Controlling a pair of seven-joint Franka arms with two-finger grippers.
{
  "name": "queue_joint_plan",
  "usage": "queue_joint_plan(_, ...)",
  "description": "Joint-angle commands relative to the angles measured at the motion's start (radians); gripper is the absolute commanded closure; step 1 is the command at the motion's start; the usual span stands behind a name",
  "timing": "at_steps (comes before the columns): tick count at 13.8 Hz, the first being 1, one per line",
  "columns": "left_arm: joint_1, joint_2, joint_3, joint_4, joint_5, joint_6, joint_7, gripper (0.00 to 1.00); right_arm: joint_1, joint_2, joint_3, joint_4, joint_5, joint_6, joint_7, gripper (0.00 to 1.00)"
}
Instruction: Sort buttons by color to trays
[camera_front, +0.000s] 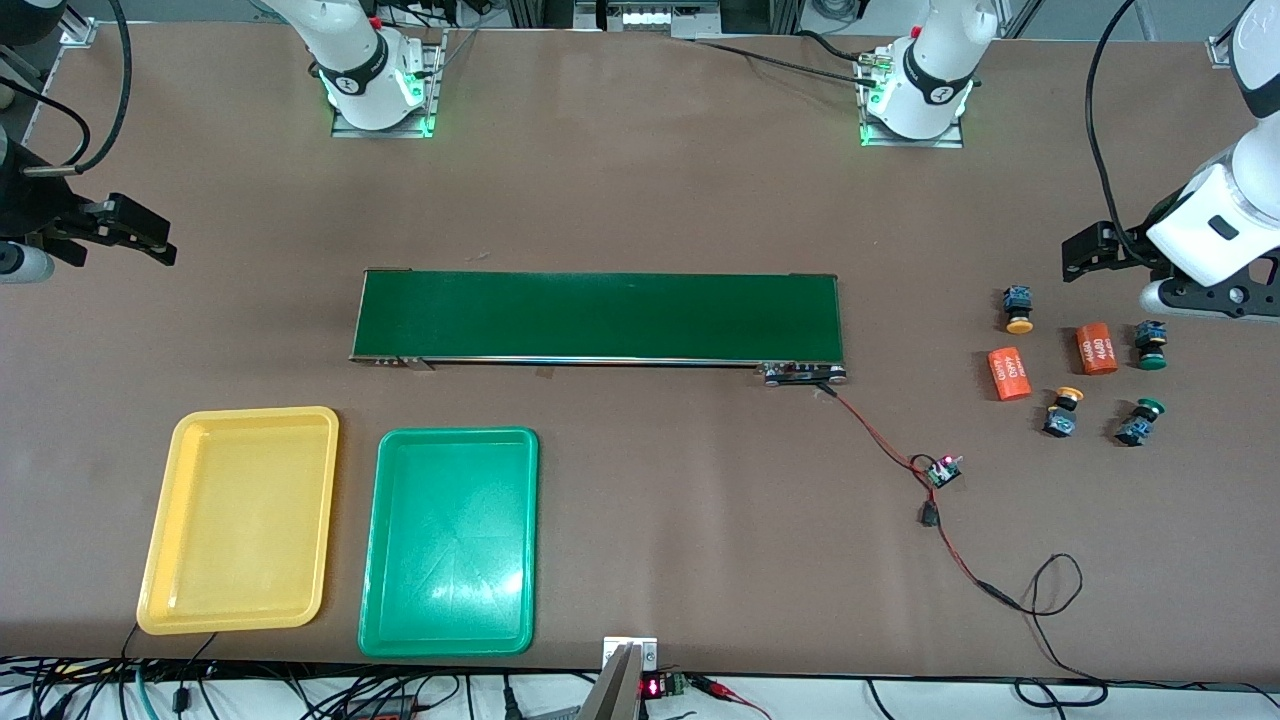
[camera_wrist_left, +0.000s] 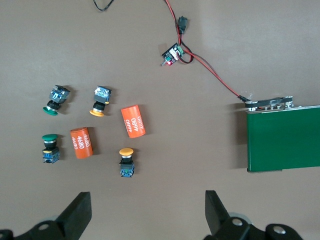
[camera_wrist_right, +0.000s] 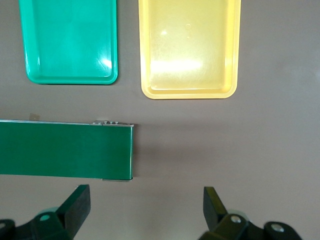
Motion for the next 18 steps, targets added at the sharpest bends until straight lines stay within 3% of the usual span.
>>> queue_joint_plan(1,-0.003,0.037,-0.001,0.058,-0.022,-0.023,0.005,0.00,0.000,-0.015,0.003,-0.017,-0.011,0.011,0.000,0.00)
queue_joint_plan(4,-0.002,0.081,-0.001,0.106,-0.020,-0.069,0.004,0.00,0.000,-0.015,0.003,-0.016,-0.011,0.013,0.000,0.00)
queue_joint_plan(13,0.058,0.108,0.002,0.091,-0.023,-0.073,0.002,0.00,-0.002,-0.009,0.003,-0.014,-0.013,0.024,0.000,0.00)
queue_joint_plan(18,0.107,0.157,0.002,-0.032,-0.022,0.070,-0.052,0.00,-0.002,-0.002,0.003,-0.013,-0.011,0.030,0.002,0.00)
